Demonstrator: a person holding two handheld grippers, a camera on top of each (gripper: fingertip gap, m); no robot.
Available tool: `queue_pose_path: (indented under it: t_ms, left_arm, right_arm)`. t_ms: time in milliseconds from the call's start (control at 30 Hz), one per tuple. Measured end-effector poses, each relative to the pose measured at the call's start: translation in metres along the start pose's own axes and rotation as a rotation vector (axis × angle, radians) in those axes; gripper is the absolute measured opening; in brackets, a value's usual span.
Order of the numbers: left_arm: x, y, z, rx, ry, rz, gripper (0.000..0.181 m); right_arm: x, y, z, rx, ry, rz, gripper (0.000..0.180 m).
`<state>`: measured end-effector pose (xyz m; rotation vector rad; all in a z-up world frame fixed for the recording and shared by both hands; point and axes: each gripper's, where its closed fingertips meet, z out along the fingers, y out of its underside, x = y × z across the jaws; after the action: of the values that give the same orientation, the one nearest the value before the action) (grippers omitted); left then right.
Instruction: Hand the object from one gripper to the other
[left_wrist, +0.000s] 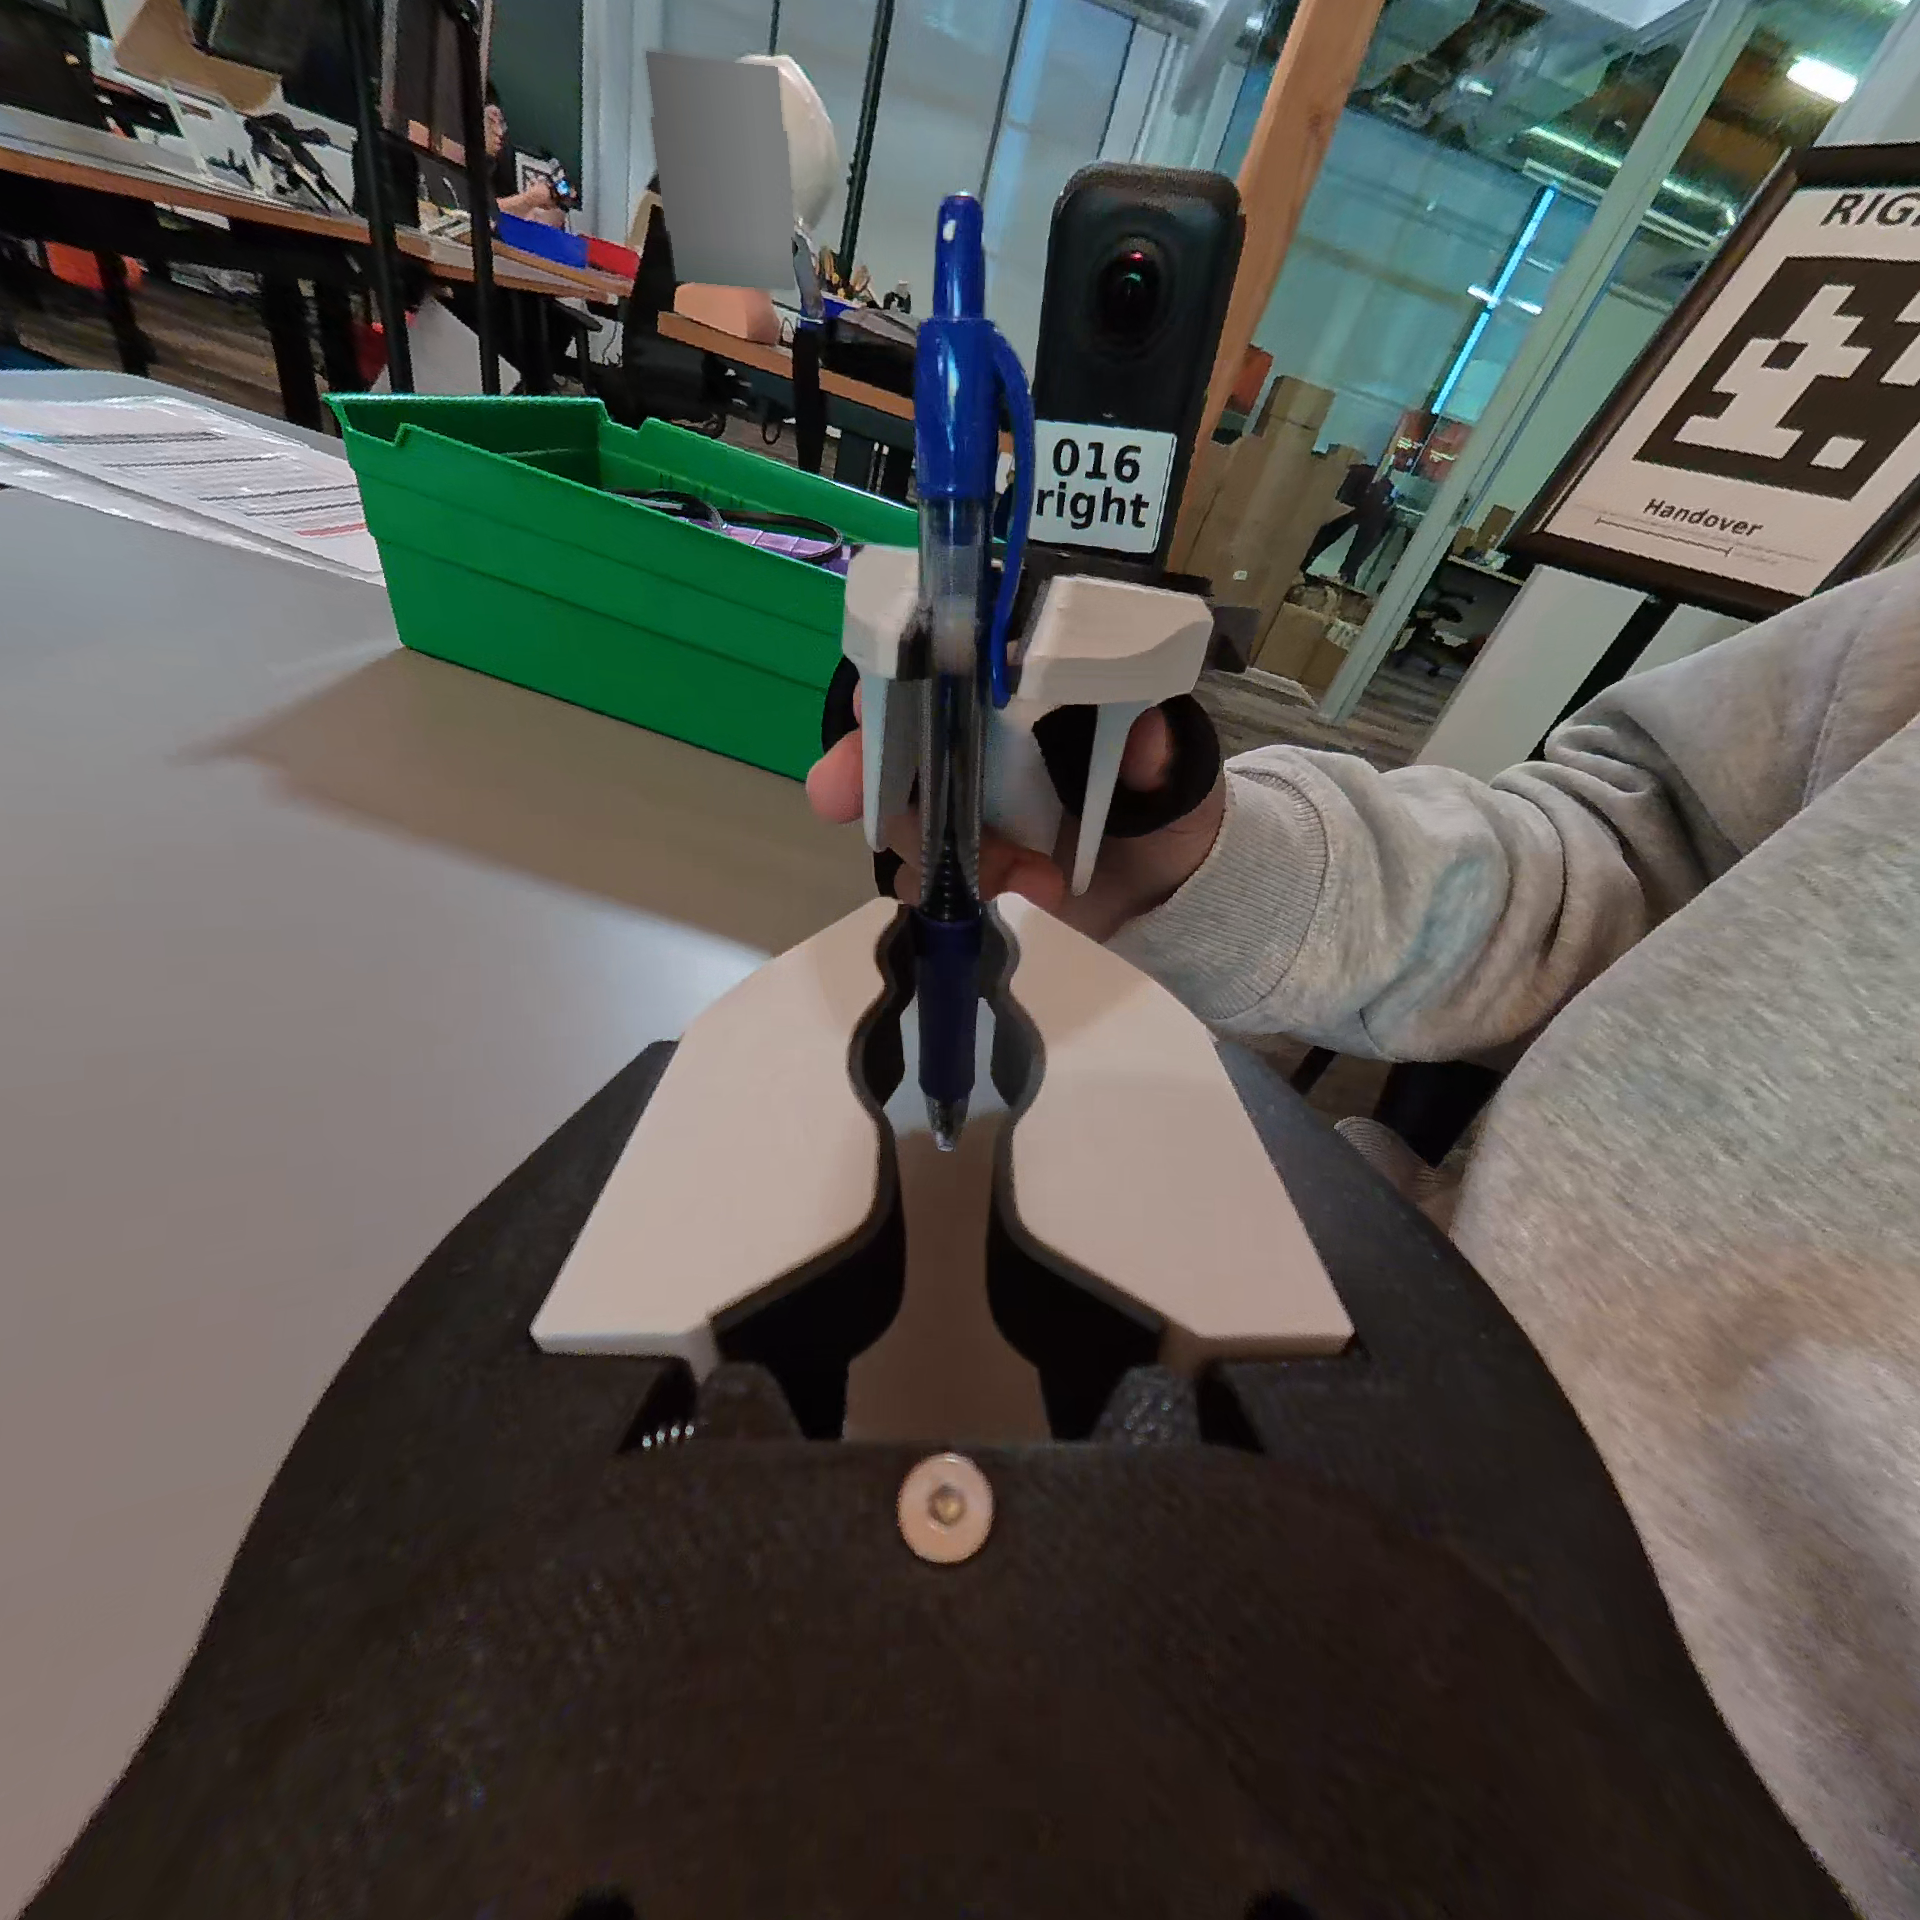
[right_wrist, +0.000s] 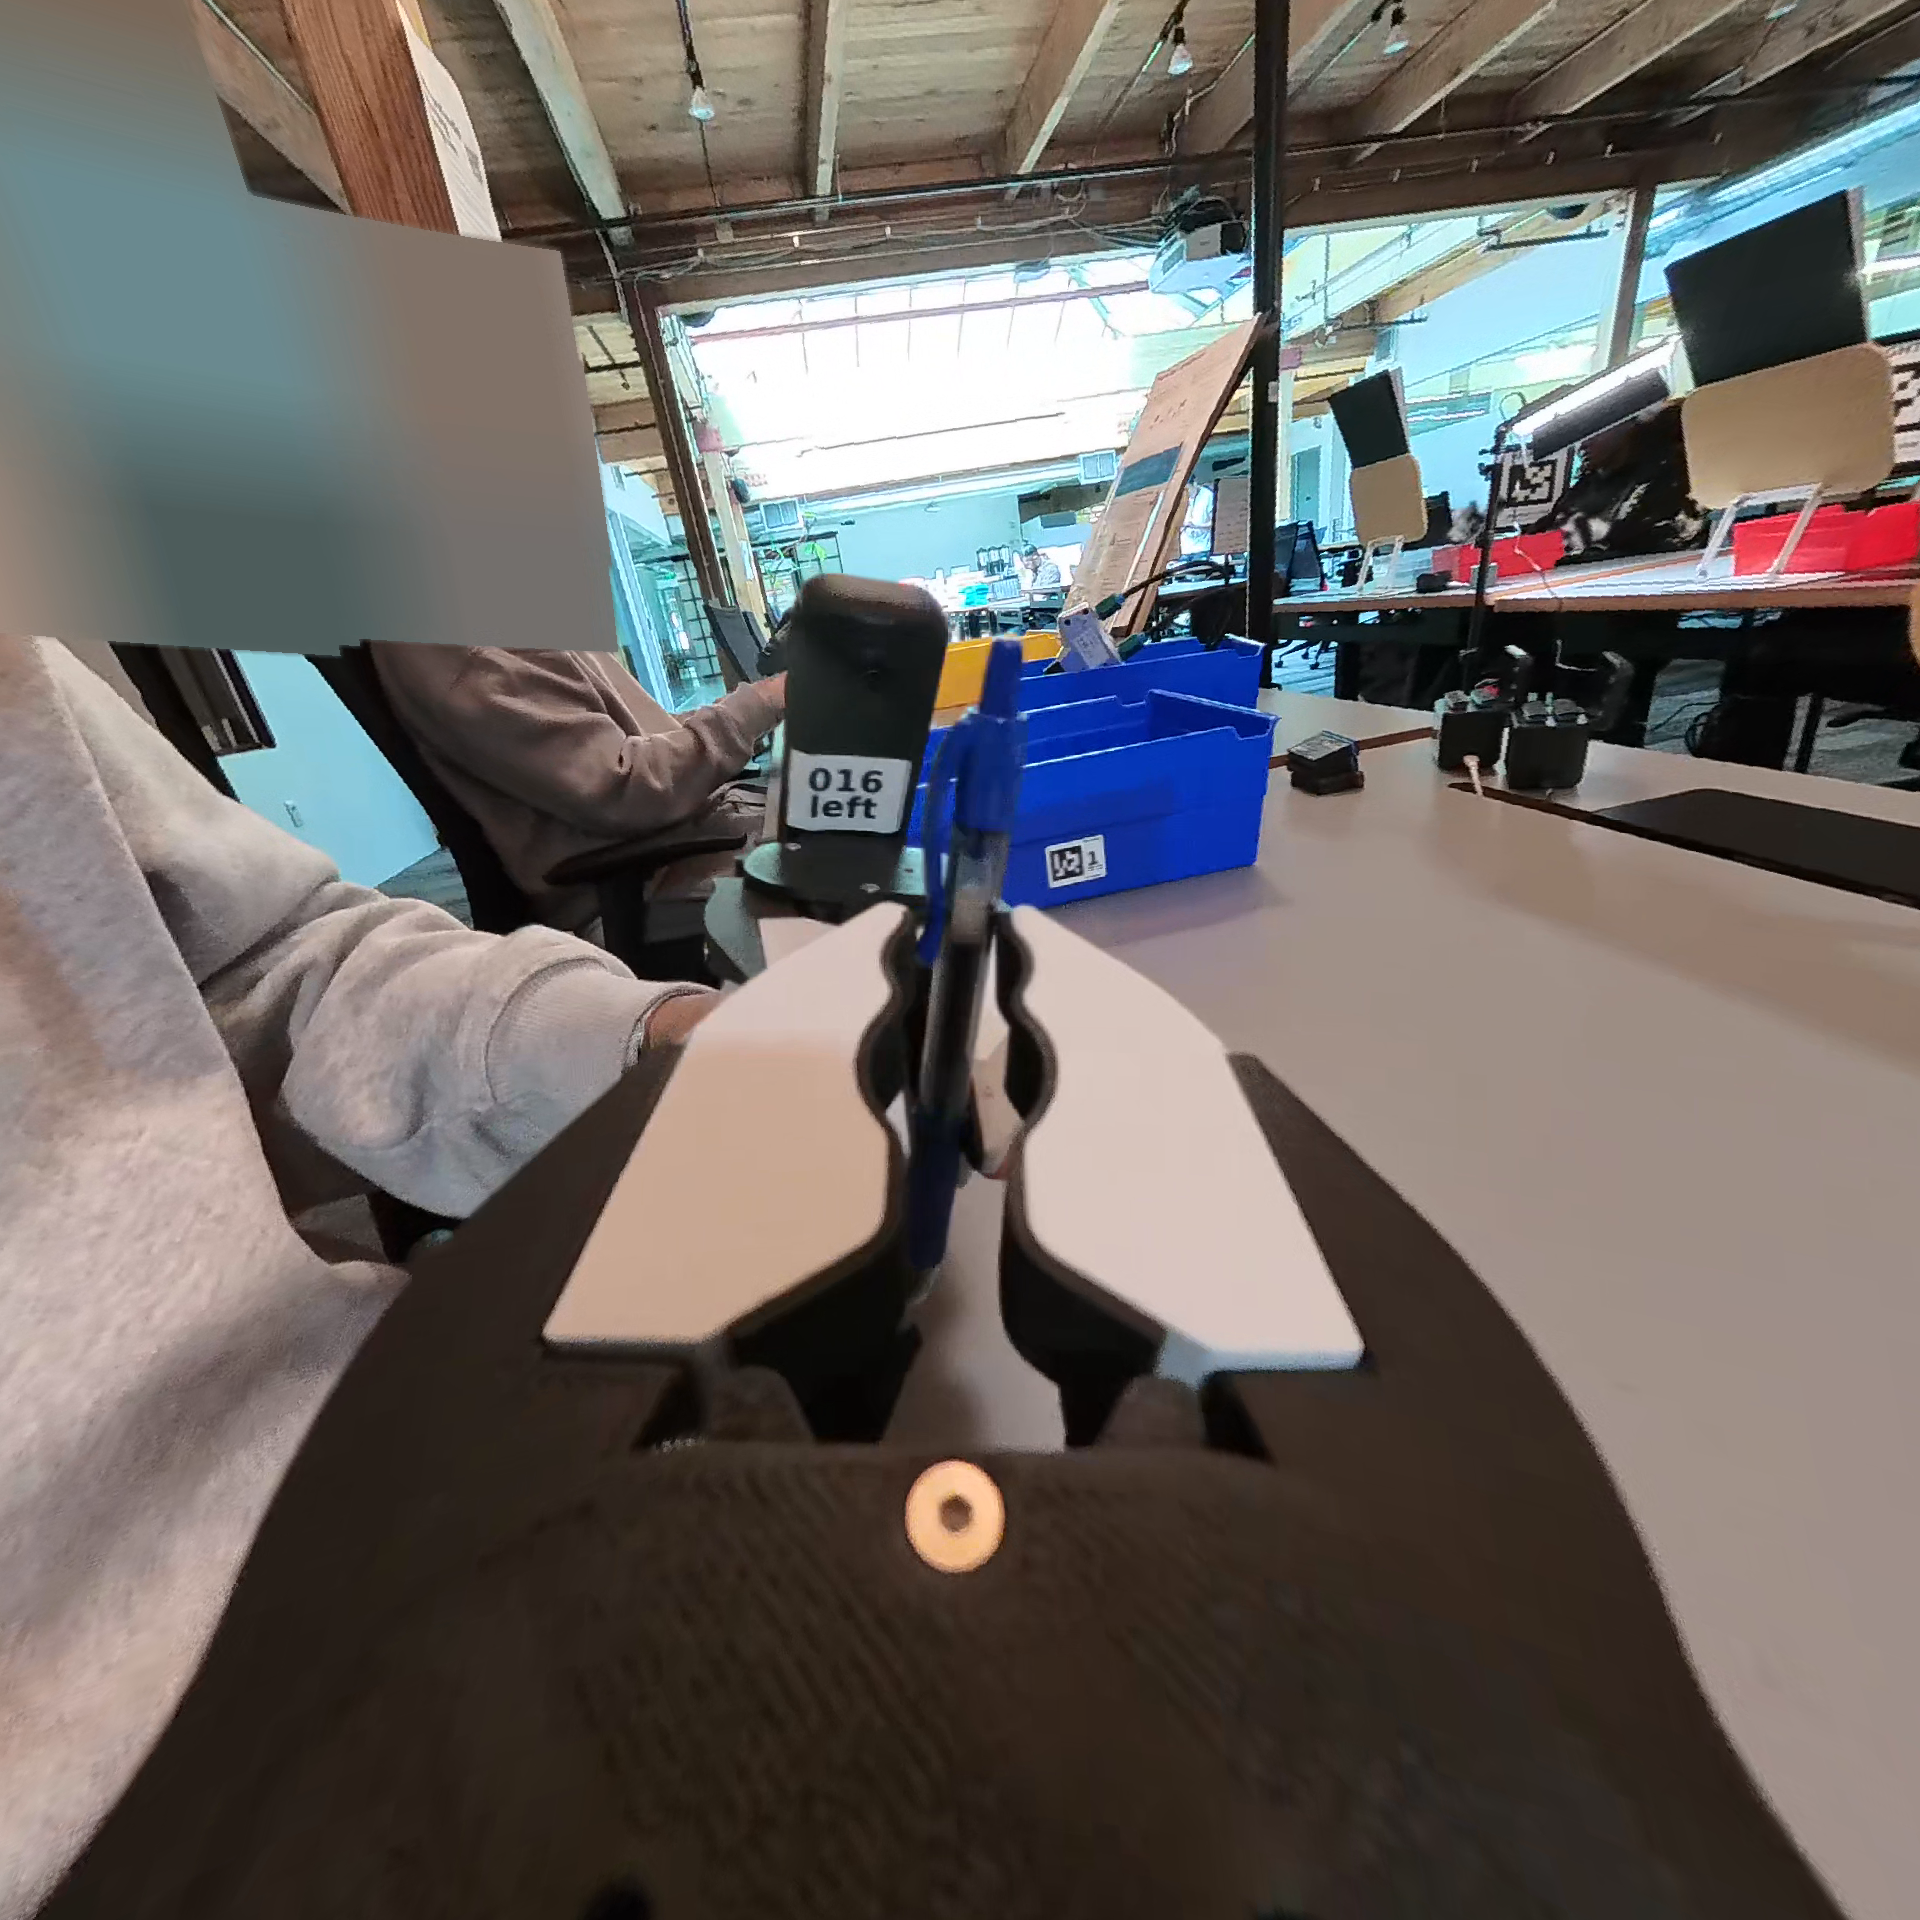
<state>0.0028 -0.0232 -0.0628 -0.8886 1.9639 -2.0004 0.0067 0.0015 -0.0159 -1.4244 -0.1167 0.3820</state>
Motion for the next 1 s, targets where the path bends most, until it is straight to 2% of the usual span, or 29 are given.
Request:
queue_pose_path:
  t_ms: [800, 1000]
  left_arm:
    - [-0.003, 0.002, -0.002, -0.001, 0.001, 0.002, 0.012]
    - [-0.01, -0.008, -0.006, 0.072, -0.029, -0.037, 0.039]
  right_arm:
    - [-0.001, -0.002, -0.001, 0.01, -0.006, 0.036, 0.013]
    - [0.003, -0.002, -0.002, 0.005, 0.017, 0.025, 0.013]
